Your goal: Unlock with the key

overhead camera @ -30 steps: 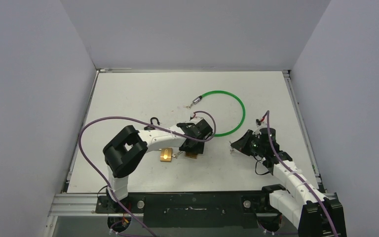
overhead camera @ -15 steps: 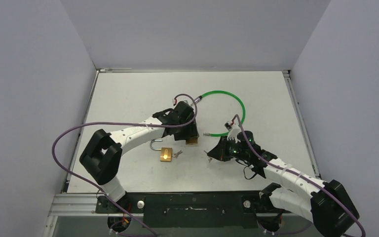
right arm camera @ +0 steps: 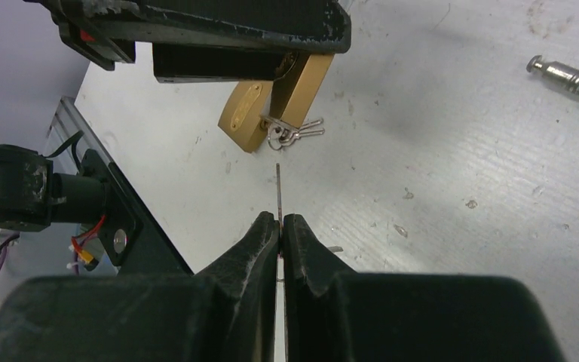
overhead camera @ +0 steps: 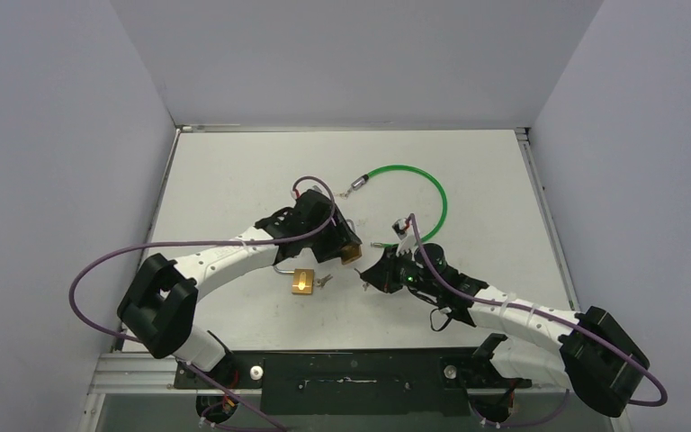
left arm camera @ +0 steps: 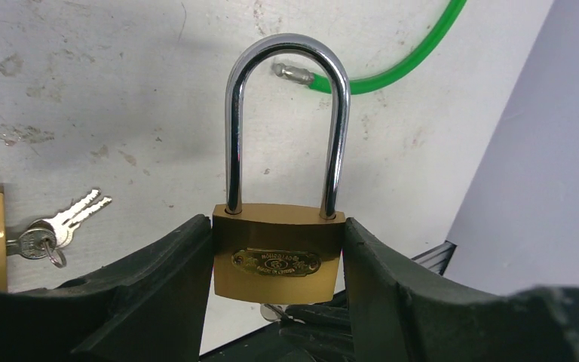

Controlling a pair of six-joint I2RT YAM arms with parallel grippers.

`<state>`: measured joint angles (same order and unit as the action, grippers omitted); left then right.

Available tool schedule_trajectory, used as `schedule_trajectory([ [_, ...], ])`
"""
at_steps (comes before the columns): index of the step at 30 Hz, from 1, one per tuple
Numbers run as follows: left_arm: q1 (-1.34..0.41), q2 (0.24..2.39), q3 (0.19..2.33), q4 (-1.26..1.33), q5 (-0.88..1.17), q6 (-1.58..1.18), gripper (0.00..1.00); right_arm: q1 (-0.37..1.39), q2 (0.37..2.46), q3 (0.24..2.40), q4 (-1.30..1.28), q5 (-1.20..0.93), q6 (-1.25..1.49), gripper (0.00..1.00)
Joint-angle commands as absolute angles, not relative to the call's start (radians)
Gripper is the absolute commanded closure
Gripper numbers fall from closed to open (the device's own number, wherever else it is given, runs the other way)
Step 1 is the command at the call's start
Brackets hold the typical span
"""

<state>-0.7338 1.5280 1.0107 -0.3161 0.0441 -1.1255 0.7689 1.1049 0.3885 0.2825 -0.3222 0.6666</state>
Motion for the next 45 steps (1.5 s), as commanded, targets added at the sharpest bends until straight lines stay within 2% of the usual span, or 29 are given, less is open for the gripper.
schedule_trajectory([
  [1,-0.718,1.452,0.985,-0.154,0.081,-1.249,1.00,0.794,1.089,0.419,0.402,-0.212,0.675,1.00],
  [17,-0.704,1.401,0.896,-0.032,0.073,-1.400,1.00,0.808,1.132,0.451,0.435,-0.180,0.714,1.00],
  [27,-0.703,1.393,0.887,-0.035,0.083,-1.413,1.00,0.810,1.112,0.455,0.409,-0.099,0.725,1.00],
  [45,-0.697,1.390,0.871,-0.032,0.089,-1.424,1.00,0.810,1.119,0.462,0.431,-0.120,0.719,1.00],
])
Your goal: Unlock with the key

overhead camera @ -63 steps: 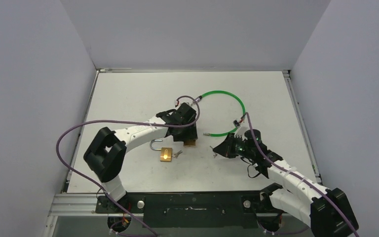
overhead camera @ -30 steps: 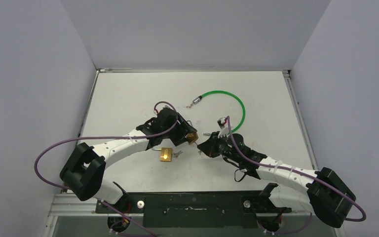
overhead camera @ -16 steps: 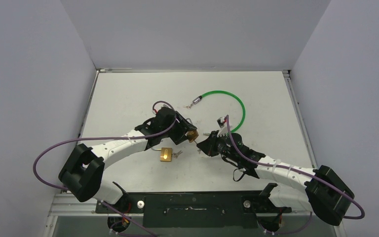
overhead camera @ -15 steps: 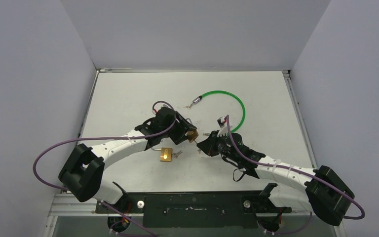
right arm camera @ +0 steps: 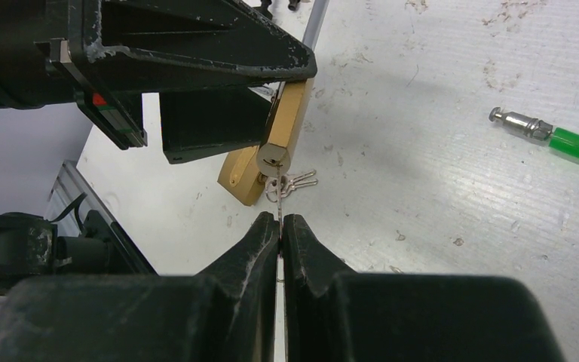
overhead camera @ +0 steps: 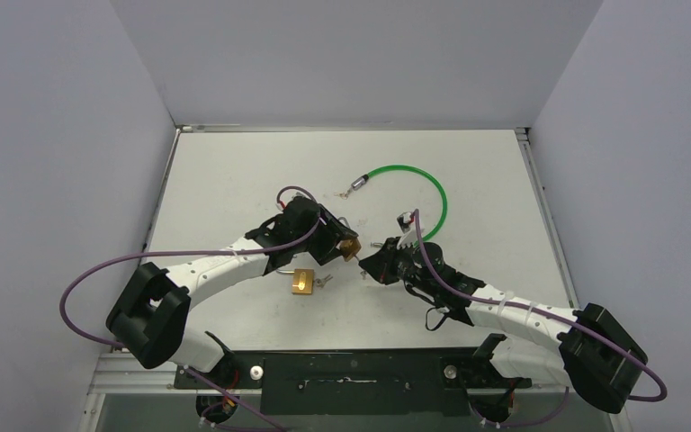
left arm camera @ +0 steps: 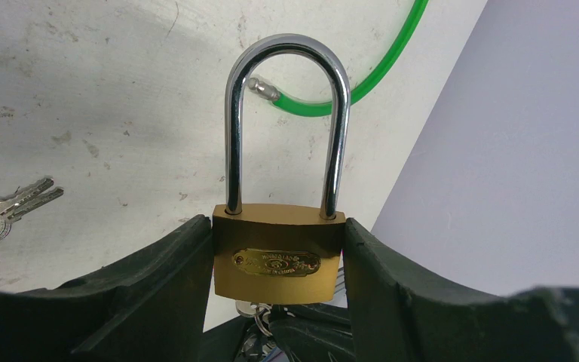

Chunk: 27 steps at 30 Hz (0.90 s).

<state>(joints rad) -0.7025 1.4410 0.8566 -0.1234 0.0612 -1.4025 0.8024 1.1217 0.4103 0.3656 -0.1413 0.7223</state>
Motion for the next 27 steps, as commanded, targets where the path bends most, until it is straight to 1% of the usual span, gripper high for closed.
schedule_trajectory([
  [1,-0.697,1.390,0.870,-0.032,0.088,-1.424,1.00,0.810,1.121,0.465,0.431,-0.120,0.719,1.00],
  [10,-0.698,1.397,0.865,-0.014,0.108,-1.433,1.00,0.810,1.148,0.485,0.441,-0.125,0.722,1.00],
  [16,-0.698,1.385,0.859,-0.014,0.105,-1.448,1.00,0.810,1.179,0.518,0.372,-0.064,0.751,1.00],
  [22,-0.698,1.355,0.819,0.058,0.094,-1.541,1.00,0.813,1.215,0.529,0.363,-0.005,0.786,1.00],
  [27,-0.698,1.339,0.810,0.082,0.102,-1.591,1.00,0.815,1.244,0.548,0.388,0.022,0.749,1.00],
])
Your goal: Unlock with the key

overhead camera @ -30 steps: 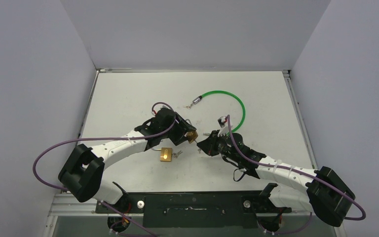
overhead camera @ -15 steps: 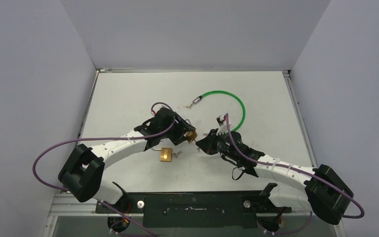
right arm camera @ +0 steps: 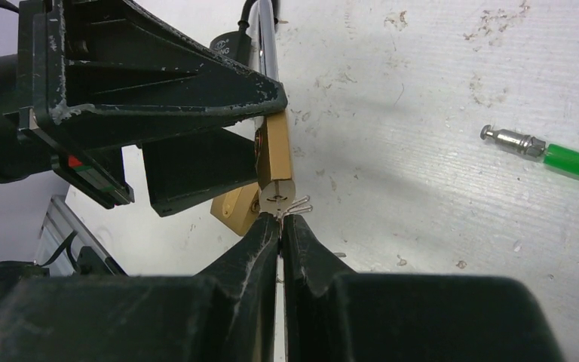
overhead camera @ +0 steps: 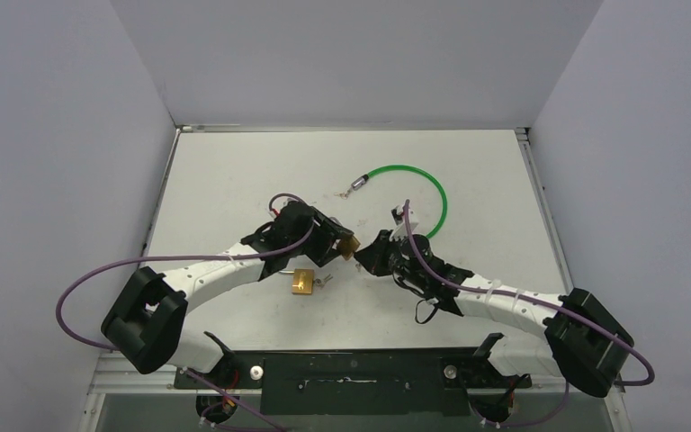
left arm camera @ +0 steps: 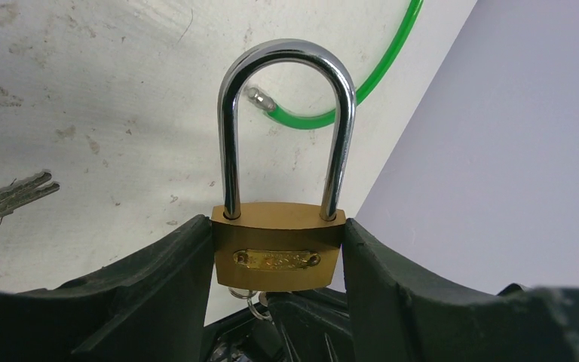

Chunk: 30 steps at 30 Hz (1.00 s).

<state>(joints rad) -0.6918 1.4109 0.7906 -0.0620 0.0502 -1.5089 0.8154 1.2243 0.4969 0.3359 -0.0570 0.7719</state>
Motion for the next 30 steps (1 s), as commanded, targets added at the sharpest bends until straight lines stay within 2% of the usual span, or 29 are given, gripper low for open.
schedule_trajectory([
  [1,-0.697,1.341,0.810,0.087,0.109,-1.596,1.00,0.816,1.249,0.552,0.397,0.016,0.738,1.00],
  [12,-0.695,1.345,0.796,0.142,0.181,-1.627,1.00,0.789,1.313,0.612,0.435,-0.099,0.700,1.00],
  [20,-0.690,1.352,0.735,0.273,0.207,-1.693,1.00,0.762,1.360,0.640,0.452,-0.164,0.711,0.99],
  [26,-0.677,1.323,0.716,0.250,0.149,-1.668,1.00,0.752,1.251,0.554,0.453,-0.175,0.725,0.68],
  [30,-0.667,1.315,0.735,0.161,0.103,-1.586,1.00,0.752,1.173,0.475,0.479,-0.201,0.769,0.53],
])
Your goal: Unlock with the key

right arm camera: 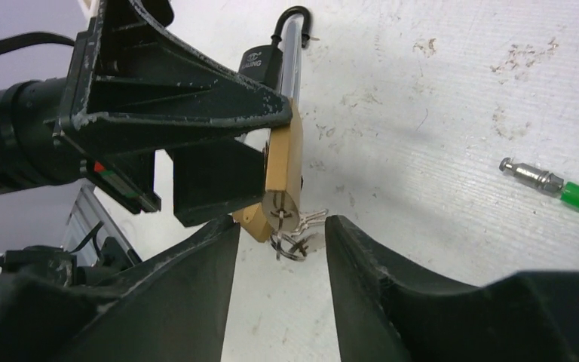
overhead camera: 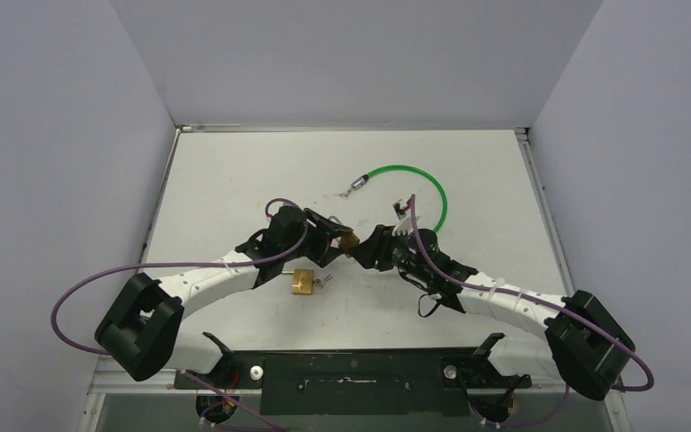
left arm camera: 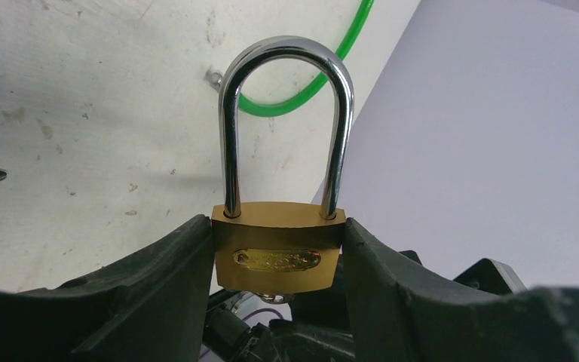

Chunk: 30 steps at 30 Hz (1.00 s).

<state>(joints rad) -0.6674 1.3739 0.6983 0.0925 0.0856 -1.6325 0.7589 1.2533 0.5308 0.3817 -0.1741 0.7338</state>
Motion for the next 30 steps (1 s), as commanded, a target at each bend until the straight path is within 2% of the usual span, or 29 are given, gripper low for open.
schedule_trajectory([
  [1,-0.665,1.314,0.733,0.158,0.097,-1.579,1.00,0.752,1.163,0.459,0.487,-0.209,0.779,0.51],
  [4,-0.661,1.311,0.733,0.150,0.090,-1.568,1.00,0.752,1.140,0.432,0.483,-0.210,0.792,0.48],
  [6,-0.659,1.307,0.735,0.144,0.085,-1.563,1.00,0.753,1.131,0.429,0.481,-0.207,0.794,0.49],
  [12,-0.658,1.299,0.733,0.132,0.084,-1.555,1.00,0.748,1.157,0.471,0.466,-0.207,0.781,0.68],
  [26,-0.655,1.303,0.725,0.149,0.102,-1.555,1.00,0.743,1.231,0.508,0.500,-0.236,0.795,0.82],
  [30,-0.654,1.302,0.724,0.158,0.106,-1.557,1.00,0.740,1.254,0.508,0.527,-0.257,0.810,0.90],
])
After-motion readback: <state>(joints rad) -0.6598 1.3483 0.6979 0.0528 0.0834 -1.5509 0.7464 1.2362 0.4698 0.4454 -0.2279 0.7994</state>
